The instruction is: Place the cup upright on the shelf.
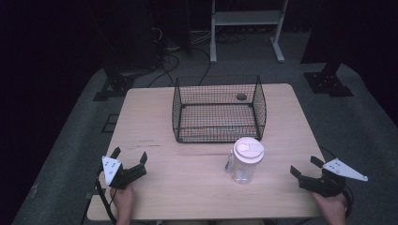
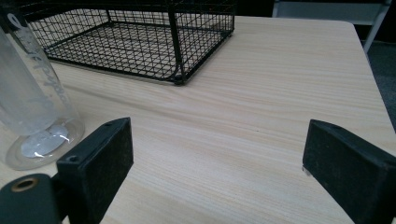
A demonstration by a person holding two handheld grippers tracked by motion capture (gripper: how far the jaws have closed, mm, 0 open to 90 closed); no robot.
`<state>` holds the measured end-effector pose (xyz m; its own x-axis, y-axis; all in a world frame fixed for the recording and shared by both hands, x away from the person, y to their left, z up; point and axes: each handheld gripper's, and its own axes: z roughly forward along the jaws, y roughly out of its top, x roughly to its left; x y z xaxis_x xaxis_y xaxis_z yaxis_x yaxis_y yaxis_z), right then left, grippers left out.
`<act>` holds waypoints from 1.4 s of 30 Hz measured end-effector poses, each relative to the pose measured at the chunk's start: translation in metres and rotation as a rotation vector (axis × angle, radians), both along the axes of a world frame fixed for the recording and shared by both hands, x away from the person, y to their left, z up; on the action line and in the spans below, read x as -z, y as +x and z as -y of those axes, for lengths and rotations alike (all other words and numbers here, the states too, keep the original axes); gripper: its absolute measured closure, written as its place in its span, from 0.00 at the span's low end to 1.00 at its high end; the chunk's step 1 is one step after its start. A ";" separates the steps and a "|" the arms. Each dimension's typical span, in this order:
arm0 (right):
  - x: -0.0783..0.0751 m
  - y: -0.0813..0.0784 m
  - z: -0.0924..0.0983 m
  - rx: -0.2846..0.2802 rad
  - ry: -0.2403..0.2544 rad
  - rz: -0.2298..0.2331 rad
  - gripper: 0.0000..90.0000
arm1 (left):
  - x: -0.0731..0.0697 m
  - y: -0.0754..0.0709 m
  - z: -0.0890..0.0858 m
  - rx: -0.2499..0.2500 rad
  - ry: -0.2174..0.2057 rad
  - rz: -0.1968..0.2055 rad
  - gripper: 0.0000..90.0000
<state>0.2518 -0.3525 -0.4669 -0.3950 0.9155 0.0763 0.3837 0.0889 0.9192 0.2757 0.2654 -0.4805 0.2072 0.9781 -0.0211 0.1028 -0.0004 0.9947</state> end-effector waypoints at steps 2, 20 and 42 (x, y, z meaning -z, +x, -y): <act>0.000 0.000 0.001 0.000 0.004 0.000 0.08 | 0.000 0.000 0.000 0.002 -0.001 0.000 0.00; -0.023 -0.001 -0.017 -0.096 0.018 0.037 0.08 | 0.000 -0.001 0.000 0.012 -0.005 0.003 0.00; -0.054 -0.011 -0.037 -0.219 0.047 0.073 0.08 | 0.000 -0.001 0.000 0.009 0.000 0.003 0.00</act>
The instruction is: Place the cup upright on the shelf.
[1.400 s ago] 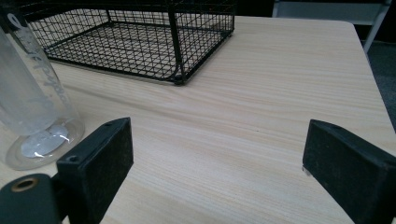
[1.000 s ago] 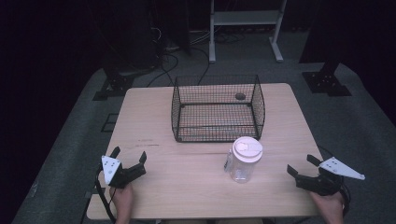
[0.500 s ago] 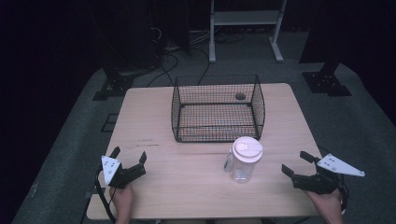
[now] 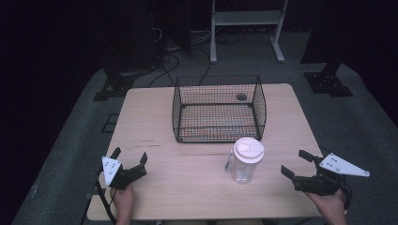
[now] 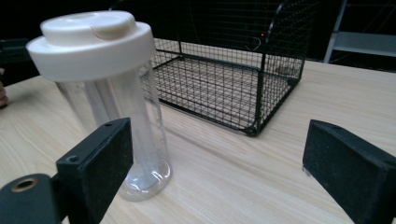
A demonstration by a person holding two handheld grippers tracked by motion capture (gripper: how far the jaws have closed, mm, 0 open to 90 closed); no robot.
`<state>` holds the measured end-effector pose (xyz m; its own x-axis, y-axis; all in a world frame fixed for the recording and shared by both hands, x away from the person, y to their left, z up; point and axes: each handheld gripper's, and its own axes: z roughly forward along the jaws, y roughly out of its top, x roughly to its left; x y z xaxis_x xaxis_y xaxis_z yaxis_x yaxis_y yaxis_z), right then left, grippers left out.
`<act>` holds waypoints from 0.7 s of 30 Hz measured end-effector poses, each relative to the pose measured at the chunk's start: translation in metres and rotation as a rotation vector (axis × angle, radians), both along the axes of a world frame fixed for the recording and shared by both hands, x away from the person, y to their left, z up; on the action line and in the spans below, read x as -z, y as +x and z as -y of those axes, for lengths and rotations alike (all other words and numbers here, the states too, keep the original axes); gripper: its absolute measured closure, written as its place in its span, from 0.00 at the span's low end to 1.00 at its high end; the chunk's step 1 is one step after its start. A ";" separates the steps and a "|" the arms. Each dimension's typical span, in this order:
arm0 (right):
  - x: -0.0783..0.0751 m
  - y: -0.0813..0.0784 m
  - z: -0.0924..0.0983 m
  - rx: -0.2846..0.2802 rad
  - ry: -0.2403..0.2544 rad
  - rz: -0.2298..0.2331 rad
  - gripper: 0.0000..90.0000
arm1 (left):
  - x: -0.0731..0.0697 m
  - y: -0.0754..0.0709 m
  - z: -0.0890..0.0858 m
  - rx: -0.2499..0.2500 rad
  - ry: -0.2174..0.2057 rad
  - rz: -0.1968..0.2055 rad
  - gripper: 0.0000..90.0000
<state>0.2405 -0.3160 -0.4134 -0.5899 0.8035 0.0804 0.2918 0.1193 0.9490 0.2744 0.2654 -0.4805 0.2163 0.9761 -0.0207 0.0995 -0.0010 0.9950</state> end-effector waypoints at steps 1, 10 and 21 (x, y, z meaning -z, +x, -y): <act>-0.001 0.000 -0.001 -0.005 0.001 -0.001 0.07 | 0.000 0.000 0.000 0.000 -0.001 0.000 0.00; -0.011 0.000 -0.013 -0.056 -0.015 -0.005 0.03 | 0.000 0.000 0.000 -0.001 -0.001 0.001 0.00; -0.017 0.002 -0.033 -0.125 -0.025 -0.012 0.01 | 0.000 0.000 -0.001 -0.001 -0.005 0.002 0.00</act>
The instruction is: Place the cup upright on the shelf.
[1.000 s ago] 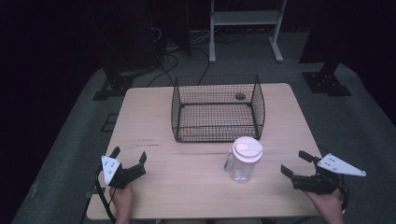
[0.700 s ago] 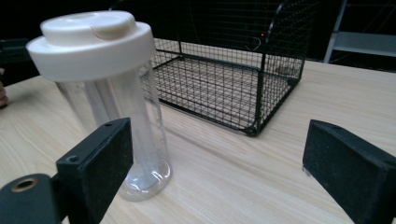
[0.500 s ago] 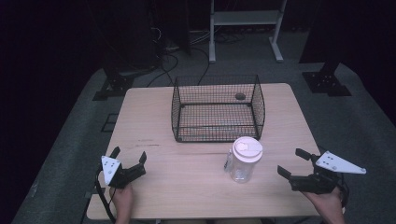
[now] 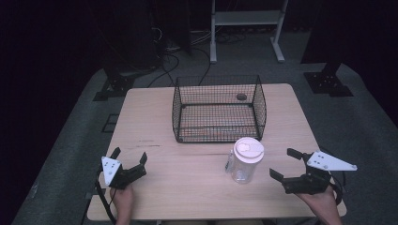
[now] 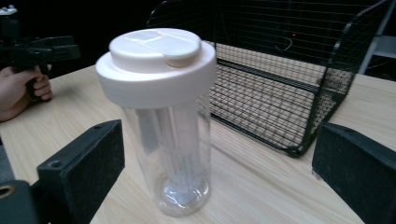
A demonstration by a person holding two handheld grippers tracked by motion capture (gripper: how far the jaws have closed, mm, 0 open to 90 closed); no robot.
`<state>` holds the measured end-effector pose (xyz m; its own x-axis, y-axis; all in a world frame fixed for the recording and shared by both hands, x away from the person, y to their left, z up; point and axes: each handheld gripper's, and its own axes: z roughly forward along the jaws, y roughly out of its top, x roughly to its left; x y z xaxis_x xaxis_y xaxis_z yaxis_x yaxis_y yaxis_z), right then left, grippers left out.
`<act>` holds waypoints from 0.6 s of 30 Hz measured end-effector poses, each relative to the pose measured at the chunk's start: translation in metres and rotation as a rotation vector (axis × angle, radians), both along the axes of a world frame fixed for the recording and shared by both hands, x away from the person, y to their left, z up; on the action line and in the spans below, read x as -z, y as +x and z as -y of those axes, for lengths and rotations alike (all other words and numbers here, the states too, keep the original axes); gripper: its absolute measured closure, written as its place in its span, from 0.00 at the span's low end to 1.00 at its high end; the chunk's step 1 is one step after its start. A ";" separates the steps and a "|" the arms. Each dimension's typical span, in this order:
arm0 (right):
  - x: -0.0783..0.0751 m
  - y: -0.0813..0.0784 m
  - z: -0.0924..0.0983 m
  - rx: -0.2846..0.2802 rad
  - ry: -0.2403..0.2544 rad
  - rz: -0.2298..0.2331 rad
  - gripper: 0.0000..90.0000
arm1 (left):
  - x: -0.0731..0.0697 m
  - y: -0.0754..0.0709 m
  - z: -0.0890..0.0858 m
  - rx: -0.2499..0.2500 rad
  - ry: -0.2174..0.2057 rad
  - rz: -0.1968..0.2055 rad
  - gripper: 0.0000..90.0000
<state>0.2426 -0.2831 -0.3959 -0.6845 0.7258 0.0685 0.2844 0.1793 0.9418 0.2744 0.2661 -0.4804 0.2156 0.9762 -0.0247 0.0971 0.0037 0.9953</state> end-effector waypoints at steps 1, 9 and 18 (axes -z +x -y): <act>-0.001 0.001 -0.002 -0.006 0.004 -0.003 0.00 | 0.000 0.000 0.000 0.001 0.000 0.000 0.00; -0.004 0.008 -0.024 -0.073 -0.011 -0.011 0.00 | 0.000 0.000 0.000 0.002 0.000 -0.001 0.00; -0.004 0.017 -0.036 -0.108 -0.005 -0.020 0.00 | 0.000 0.000 0.000 0.003 -0.002 0.000 0.00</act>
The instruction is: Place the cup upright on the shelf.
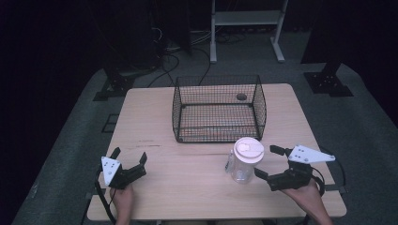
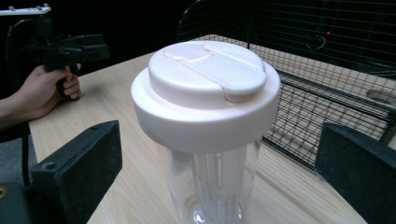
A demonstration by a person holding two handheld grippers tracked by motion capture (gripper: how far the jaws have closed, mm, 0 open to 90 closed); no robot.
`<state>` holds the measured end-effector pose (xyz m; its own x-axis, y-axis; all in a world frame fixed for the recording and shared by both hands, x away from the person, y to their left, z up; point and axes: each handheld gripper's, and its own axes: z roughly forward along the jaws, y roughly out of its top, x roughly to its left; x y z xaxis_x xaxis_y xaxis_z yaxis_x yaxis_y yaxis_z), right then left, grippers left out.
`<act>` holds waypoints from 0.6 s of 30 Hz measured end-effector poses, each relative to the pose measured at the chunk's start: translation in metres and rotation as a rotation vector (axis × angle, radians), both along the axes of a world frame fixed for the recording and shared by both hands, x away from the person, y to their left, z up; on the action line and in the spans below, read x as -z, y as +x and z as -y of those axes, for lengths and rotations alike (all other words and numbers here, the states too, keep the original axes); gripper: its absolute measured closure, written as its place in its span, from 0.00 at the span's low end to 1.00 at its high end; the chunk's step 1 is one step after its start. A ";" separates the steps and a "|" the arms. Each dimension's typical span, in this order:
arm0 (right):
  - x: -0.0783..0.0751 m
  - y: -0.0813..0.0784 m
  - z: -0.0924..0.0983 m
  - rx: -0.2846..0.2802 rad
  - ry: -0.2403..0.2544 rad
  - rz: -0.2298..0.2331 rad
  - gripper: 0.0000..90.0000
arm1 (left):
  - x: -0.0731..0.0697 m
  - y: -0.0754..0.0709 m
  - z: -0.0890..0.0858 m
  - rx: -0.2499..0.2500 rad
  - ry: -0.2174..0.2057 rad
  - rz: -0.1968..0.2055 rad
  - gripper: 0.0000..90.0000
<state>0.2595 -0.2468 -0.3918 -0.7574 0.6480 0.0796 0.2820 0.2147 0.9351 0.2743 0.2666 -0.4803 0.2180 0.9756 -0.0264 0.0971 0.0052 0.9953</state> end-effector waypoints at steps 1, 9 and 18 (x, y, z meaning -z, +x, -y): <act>0.000 0.001 -0.001 -0.005 0.002 0.000 0.00 | 0.000 0.000 0.000 0.000 0.000 0.000 0.00; 0.001 0.010 -0.008 -0.013 -0.002 0.001 0.00 | 0.000 0.000 0.000 0.000 0.002 0.001 0.00; 0.005 0.018 -0.017 -0.025 0.021 -0.001 0.00 | 0.000 0.000 0.000 0.002 -0.002 0.001 0.00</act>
